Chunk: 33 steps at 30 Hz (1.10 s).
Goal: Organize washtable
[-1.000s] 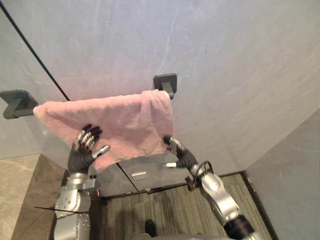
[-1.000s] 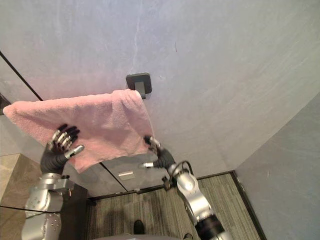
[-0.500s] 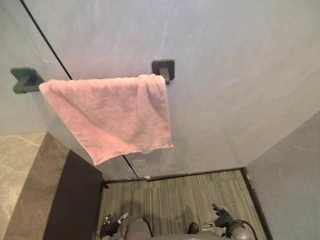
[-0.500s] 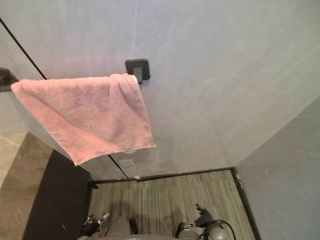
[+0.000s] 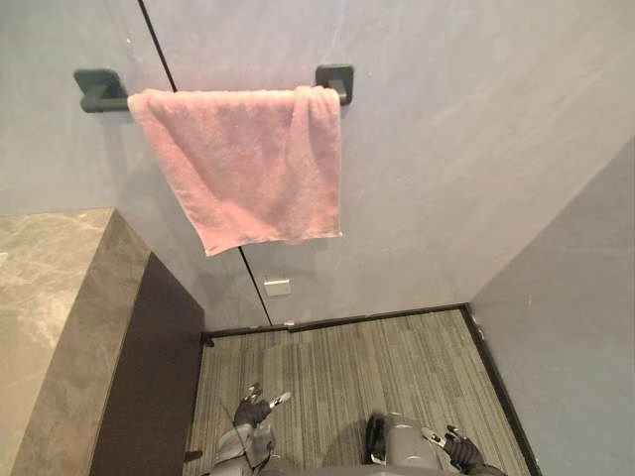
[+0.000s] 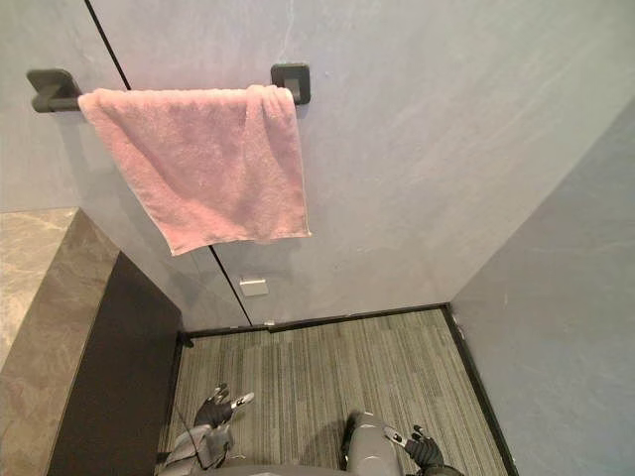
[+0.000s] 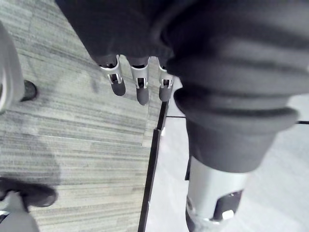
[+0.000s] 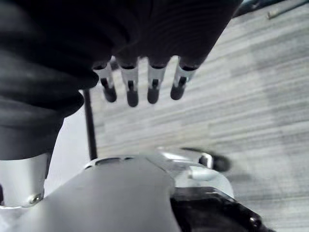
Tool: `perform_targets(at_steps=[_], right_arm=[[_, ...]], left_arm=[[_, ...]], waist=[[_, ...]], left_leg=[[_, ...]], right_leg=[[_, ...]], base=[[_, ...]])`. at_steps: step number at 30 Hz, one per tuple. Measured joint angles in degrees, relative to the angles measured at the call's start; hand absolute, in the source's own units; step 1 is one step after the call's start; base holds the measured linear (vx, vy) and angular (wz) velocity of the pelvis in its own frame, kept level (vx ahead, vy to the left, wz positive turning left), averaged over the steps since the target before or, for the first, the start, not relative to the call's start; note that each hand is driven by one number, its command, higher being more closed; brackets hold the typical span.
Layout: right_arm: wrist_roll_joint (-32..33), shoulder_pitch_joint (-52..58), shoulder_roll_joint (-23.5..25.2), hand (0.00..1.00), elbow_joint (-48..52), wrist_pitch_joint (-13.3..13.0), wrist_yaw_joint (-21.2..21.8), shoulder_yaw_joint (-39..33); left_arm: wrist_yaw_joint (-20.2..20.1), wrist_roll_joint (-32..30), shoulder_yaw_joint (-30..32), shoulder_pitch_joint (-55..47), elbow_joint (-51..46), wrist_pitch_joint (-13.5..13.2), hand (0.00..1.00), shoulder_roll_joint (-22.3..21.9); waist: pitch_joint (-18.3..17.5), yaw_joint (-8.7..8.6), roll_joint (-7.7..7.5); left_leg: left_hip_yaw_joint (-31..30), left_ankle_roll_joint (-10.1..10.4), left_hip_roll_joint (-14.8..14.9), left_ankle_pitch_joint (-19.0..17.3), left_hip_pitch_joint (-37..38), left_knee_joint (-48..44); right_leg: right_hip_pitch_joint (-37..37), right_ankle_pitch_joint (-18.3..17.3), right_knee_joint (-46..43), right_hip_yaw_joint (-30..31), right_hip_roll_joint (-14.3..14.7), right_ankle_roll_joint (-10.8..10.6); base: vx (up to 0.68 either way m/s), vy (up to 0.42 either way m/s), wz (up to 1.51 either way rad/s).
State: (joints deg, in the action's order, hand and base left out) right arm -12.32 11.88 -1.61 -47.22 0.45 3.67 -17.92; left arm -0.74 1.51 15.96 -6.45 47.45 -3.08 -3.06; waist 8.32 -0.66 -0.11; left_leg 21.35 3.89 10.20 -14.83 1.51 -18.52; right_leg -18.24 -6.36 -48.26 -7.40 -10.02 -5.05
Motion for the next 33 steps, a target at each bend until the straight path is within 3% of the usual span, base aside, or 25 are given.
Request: perform_targets(at_steps=[1, 3, 4, 7, 8, 9, 10, 11, 12, 13, 16, 18, 19, 21, 22, 23, 24, 25, 26, 27, 28, 29, 30, 31, 33], right_arm=[[0.10, 0.20, 0.11, 0.00, -0.35, -0.01, 0.06, -0.02], [0.69, 1.37, 0.91, 0.00, -0.70, -0.11, 0.16, -0.02], [1.42, 1.38, 0.45, 0.00, -1.31, -0.09, 0.13, -0.24], [2.04, 0.70, -0.68, 0.00, -1.66, -0.33, -0.02, -0.21], [2.06, -0.46, -1.30, 0.00, -2.52, -0.43, 0.02, -0.10], [2.05, -1.38, -1.72, 0.00, -3.67, -0.37, 0.04, -0.27], [2.04, -1.37, -1.79, 0.00, -3.69, -0.36, 0.04, -0.35], [1.93, -1.44, -1.77, 0.00, -3.71, -0.34, 0.01, -0.49], [1.77, -1.53, -1.75, 0.00, -3.70, -0.37, 0.02, -0.45], [1.51, -1.26, -1.77, 0.00, -3.70, -0.36, 0.00, -0.42], [1.44, -0.78, -1.07, 0.00, -4.04, -0.52, 0.07, -2.05], [1.49, -0.82, -0.59, 0.00, -7.55, -1.19, 0.18, -5.25], [1.53, -0.83, -0.73, 0.00, -8.61, -1.15, 0.21, -6.49], [2.06, -2.14, -0.03, 0.00, -12.42, -1.00, 0.47, -8.98], [2.45, -3.31, 0.41, 0.00, -14.80, -1.03, 0.81, -9.33], [2.66, -4.00, 0.59, 0.00, -15.56, -0.86, 1.55, -9.70], [2.66, -4.12, 0.63, 0.00, -15.65, -0.69, 1.67, -10.41], [2.58, -4.02, 0.55, 0.00, -15.72, -0.32, 1.65, -11.44], [2.52, -3.98, -0.36, 0.00, -16.63, -0.02, 1.67, -11.90], [2.54, -3.95, -0.61, 0.00, -16.66, 0.02, 1.74, -11.90], [2.62, -3.42, -1.47, 0.00, -16.19, -0.36, 2.30, -12.49], [2.69, -3.16, -2.06, 0.00, -14.93, -0.53, 2.65, -12.56], [2.75, -3.04, -1.89, 0.00, -14.65, -0.62, 2.71, -12.49], [2.88, -3.05, -0.56, 0.00, -14.50, -0.65, 2.75, -12.46], [4.17, -3.04, 0.84, 0.00, -14.19, -0.84, 2.58, -11.66]], left_arm=[[0.47, -0.18, 0.63, -1.05, -0.17, -0.11, 0.00, 0.47], [1.03, -0.88, 2.79, -2.60, -0.40, -0.29, 0.00, 0.59], [1.01, -1.97, 6.00, -2.77, 0.42, -0.59, 0.00, -0.06], [1.28, -1.94, 7.39, -3.69, 1.16, -0.88, 0.00, -1.09], [1.22, -1.87, 8.52, -3.65, 1.28, -1.21, 0.00, -1.25], [1.17, -0.90, 10.05, -3.54, 1.80, -1.23, 0.00, -1.41], [1.19, -0.75, 11.25, -3.40, 1.95, -1.21, 0.00, -1.50], [1.25, -0.53, 12.86, -3.42, 2.03, -1.24, 0.00, -1.47], [1.38, -0.59, 14.97, -3.35, 2.34, -1.17, 0.00, -1.04], [1.53, -1.06, 16.48, -3.37, 2.82, -1.07, 0.00, -0.56], [1.95, -2.08, 20.96, -3.73, 5.29, -0.18, 0.00, 0.22], [1.95, -2.48, 24.93, -3.83, 7.71, 0.74, 0.00, 0.48], [1.87, -2.56, 25.18, -3.85, 8.21, 0.98, 0.00, 0.66], [1.17, -3.53, 24.31, -3.77, 9.44, 1.67, 0.00, 2.24], [0.77, -4.33, 23.94, -3.86, 10.84, 1.71, 0.00, 4.06], [0.81, -4.54, 23.51, -3.87, 12.33, 2.09, 0.00, 5.60], [0.80, -4.56, 22.90, -3.89, 12.91, 2.10, 0.00, 6.19], [0.76, -5.09, 21.49, -3.83, 13.87, 2.16, 0.00, 7.03], [0.67, -6.22, 20.17, -3.79, 14.16, 2.01, 0.00, 7.08], [0.65, -6.86, 19.96, -3.82, 14.33, 1.85, 0.00, 6.44], [0.65, -8.65, 19.42, -4.15, 15.11, 1.58, 0.00, 5.62], [0.73, -10.07, 17.24, -5.16, 15.39, 1.71, 0.00, 5.73], [0.72, -10.79, 15.87, -5.67, 15.33, 1.66, 0.00, 6.18], [0.66, -12.22, 14.50, -6.45, 15.09, 1.64, 0.00, 7.35], [0.44, -13.66, 13.57, -6.51, 14.72, 1.63, 0.00, 9.90]], waist=[[-0.76, 0.17, -0.64], [-3.14, 0.58, -2.05], [-3.68, 3.19, -2.00], [-4.73, 5.04, -0.47], [-4.26, 5.03, 0.45], [-4.05, 4.50, 0.82], [-4.05, 4.59, 0.76], [-3.94, 4.72, 0.37], [-3.38, 4.50, -0.52], [-2.91, 4.50, -1.39], [-2.95, 4.58, -2.63], [-3.25, 4.37, -3.01], [-3.37, 4.37, -2.90], [-3.29, 3.06, -3.54], [-3.09, 2.96, -3.35], [-3.03, 3.01, -3.26], [-3.03, 3.01, -3.26], [-3.05, 2.44, -3.62], [-3.33, 1.73, -3.08], [-3.20, 1.64, -2.25], [-3.20, 1.38, -0.77], [-2.79, 0.79, 0.43], [-2.50, 0.25, 0.93], [-2.30, -0.46, 1.24], [-1.14, -0.85, -1.04]], left_leg=[[-1.39, -0.10, -0.95, 2.08, -2.04, 1.07], [-4.58, -0.25, -2.84, 5.31, -6.15, 2.19], [-6.69, -0.05, -3.00, 8.64, -10.18, 2.76], [-9.28, 0.01, -2.61, 13.98, -14.44, 6.14], [-11.37, 0.44, -2.46, 16.37, -16.64, 7.15], [-9.33, 1.27, -1.74, 18.15, -17.98, 8.26], [-5.15, 1.32, -0.58, 17.74, -18.59, 7.03], [1.98, -0.25, 1.53, 16.52, -19.23, 3.15], [7.81, -4.92, 3.81, 13.30, -19.24, -3.92], [9.12, -7.03, 5.50, 10.20, -19.10, -10.00], [7.94, -6.95, 10.47, 6.43, -17.51, -18.83], [7.18, -5.99, 14.57, 5.83, -16.40, -18.98], [7.85, -5.69, 15.22, 6.15, -16.14, -17.16], [9.21, -4.78, 9.88, 5.06, -15.96, -11.89], [6.98, -3.60, 7.43, 5.66, -15.68, -7.57], [4.71, -2.80, 5.39, 6.24, -15.15, -4.81], [3.61, -2.81, 4.20, 6.24, -14.87, -4.15], [0.83, -3.04, 0.92, 6.06, -14.81, -4.10], [-2.38, -3.94, -1.74, 5.00, -14.75, -4.40], [-3.86, -4.33, -3.21, 3.79, -14.89, -4.27], [-7.16, -5.26, -5.90, 2.25, -13.86, -3.22], [-10.39, -6.43, -8.15, 1.98, -11.49, -1.51], [-12.31, -7.41, -8.75, 2.56, -10.70, -0.88], [-15.74, -8.50, -10.10, 3.14, -9.34, 0.07], [-20.63, -8.88, -12.25, 3.09, -6.65, 1.19]], right_leg=[[2.09, -2.10, -2.65, 3.51, -0.08, -1.02], [8.15, -6.98, 4.09, 8.57, 0.11, -2.61], [12.83, -11.22, 17.35, 9.14, 2.10, -2.52], [14.51, -11.86, 27.10, 6.07, 3.28, -1.31], [14.51, -12.31, 28.51, 2.76, 3.91, 0.34], [14.14, -11.67, 28.43, -2.09, 3.84, 1.48], [14.14, -11.33, 28.41, -4.34, 3.74, 2.08], [14.17, -10.98, 28.37, -7.74, 3.33, 2.77], [15.11, -10.94, 27.95, -11.83, 2.20, 3.00], [16.12, -10.91, 27.07, -15.64, 0.84, 3.03], [17.40, -10.54, 26.67, -23.50, -2.10, 2.38], [19.44, -8.78, 27.47, -29.62, -4.79, -0.67], [19.86, -8.31, 27.26, -30.98, -5.42, -1.50], [19.35, -6.28, 25.32, -33.93, -8.49, -1.39], [18.95, -7.62, 29.05, -32.85, -7.05, -3.57], [19.86, -6.82, 35.53, -32.99, -5.11, -3.26], [20.40, -5.38, 37.91, -33.30, -4.72, -2.62], [21.32, 0.70, 39.33, -33.43, -5.49, -0.91], [23.42, 2.13, 36.53, -33.90, -7.68, -3.31], [23.33, 2.17, 33.21, -33.06, -8.81, -2.86], [20.61, 2.19, 23.56, -26.45, -11.92, 1.88], [16.44, 4.50, 14.43, -15.04, -12.45, 6.59], [14.73, 2.78, 10.12, -9.24, -10.96, 4.79], [11.92, -1.86, 2.54, -2.50, -6.98, 2.61], [7.85, -7.34, -3.51, -2.08, -2.53, 3.53]], base=[[-0.22, -0.164, 0.64], [-0.20, -0.263, 0.88], [-0.19, -0.278, 0.66], [-0.18, -0.172, 0.72], [-0.30, -0.176, 1.56], [-0.37, -0.160, 1.53], [-0.31, -0.088, 1.39], [-0.24, -0.046, 1.37], [-0.18, -0.003, 1.68], [-0.16, 0.028, 1.54], [-0.12, 0.163, 1.37], [0.02, 0.354, 1.50], [0.11, 0.431, 1.72], [0.13, 0.408, 1.52], [0.06, 0.431, 1.22], [0.02, 0.390, 1.06], [-0.01, 0.316, 1.21], [0.02, 0.248, 1.57], [0.03, 0.270, 1.64], [0.05, 0.339, 1.57], [0.08, 0.353, 1.41], [0.11, 0.321, 1.43], [0.14, 0.185, 1.57], [0.15, 0.080, 1.50], [0.16, 0.027, 1.56]])
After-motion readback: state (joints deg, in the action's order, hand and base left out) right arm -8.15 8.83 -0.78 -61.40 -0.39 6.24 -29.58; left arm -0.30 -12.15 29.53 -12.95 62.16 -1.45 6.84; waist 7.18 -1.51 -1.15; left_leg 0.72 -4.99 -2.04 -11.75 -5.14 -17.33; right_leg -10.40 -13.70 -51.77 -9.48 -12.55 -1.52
